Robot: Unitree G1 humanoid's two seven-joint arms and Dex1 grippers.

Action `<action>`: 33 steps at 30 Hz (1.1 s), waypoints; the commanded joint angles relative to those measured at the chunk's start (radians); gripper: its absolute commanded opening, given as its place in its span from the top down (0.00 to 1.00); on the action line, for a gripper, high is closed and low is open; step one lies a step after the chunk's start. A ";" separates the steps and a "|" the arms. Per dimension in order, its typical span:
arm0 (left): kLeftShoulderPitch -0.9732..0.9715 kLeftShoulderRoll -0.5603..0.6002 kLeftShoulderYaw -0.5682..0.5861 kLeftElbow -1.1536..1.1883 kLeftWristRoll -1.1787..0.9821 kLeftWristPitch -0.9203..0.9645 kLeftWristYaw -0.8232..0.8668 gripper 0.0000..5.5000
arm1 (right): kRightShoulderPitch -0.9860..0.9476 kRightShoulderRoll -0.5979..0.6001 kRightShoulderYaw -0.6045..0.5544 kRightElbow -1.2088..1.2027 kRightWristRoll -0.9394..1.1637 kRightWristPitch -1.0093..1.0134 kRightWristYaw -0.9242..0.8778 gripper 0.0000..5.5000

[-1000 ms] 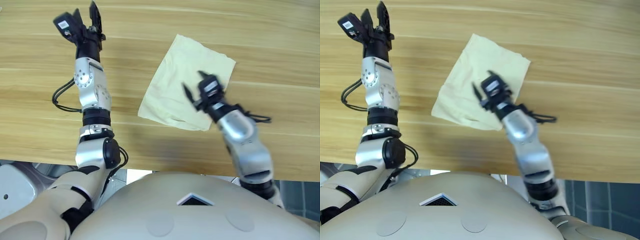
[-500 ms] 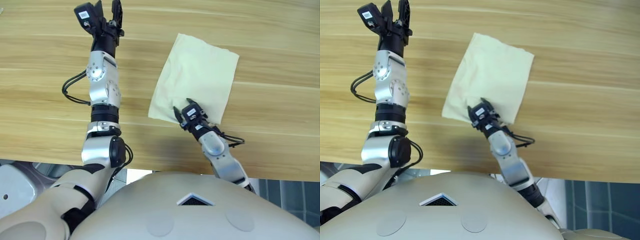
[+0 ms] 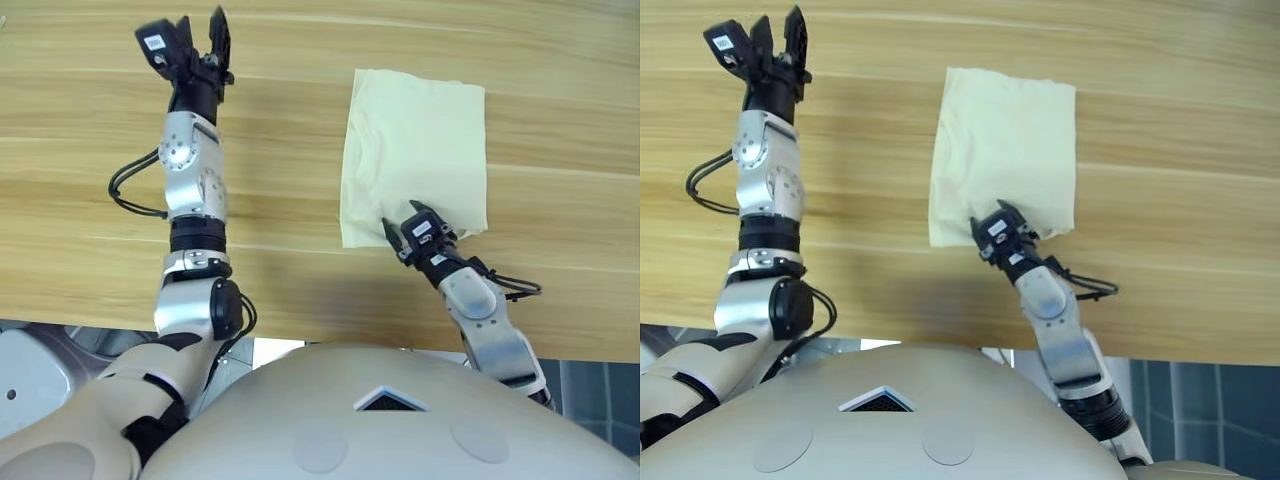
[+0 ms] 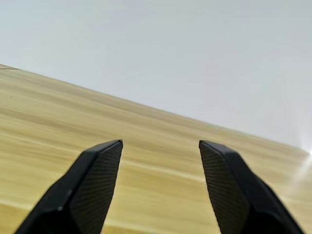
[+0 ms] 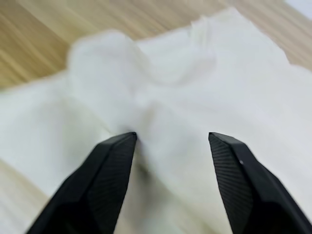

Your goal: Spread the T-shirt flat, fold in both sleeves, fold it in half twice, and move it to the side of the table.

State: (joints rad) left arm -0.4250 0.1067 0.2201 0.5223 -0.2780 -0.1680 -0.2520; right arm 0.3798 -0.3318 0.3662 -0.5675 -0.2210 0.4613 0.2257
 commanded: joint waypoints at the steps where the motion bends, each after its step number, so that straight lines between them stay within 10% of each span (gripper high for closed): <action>1: 0.076 0.080 -0.057 -0.079 0.043 -0.133 -0.162 0.47 | -0.102 -0.010 0.005 -0.133 -0.013 -0.041 0.045 0.50; 8: 0.240 0.328 -0.078 -0.164 0.249 -0.501 -0.308 0.47 | -0.281 -0.296 -0.309 0.137 -0.086 -0.307 0.068 0.50; 17: 0.410 0.697 -0.203 -0.187 0.976 -0.708 -0.101 0.47 | -0.306 -0.429 -0.398 0.497 -0.139 -0.605 0.022 0.50; 33: 0.118 0.513 -0.788 0.066 1.399 -0.629 0.169 0.47 | -0.212 -0.355 -0.345 0.373 -0.273 -0.649 0.007 0.50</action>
State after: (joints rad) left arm -0.3443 0.6253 -0.4707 0.5072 1.0221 -0.8141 -0.0566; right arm 0.1868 -0.7055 0.0208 -0.1836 -0.4866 -0.2046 0.2401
